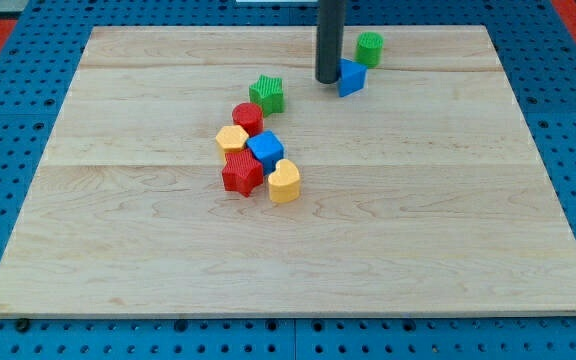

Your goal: Move the green star closer to the blue triangle

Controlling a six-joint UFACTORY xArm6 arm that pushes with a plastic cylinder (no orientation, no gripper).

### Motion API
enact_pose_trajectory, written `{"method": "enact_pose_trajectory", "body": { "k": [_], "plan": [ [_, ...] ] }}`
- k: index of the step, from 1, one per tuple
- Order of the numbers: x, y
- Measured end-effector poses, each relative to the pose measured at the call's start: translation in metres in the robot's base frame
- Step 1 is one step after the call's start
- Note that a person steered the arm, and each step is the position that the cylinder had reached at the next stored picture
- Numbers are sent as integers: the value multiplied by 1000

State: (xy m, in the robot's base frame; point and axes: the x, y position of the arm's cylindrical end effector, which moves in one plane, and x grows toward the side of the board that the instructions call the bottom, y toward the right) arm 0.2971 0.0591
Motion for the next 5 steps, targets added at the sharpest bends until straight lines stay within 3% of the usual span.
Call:
{"method": "enact_pose_trajectory", "body": {
  "k": [2,4,5],
  "plan": [
    [12,32],
    [-26,-95],
    [-21,-118]
  ]
}}
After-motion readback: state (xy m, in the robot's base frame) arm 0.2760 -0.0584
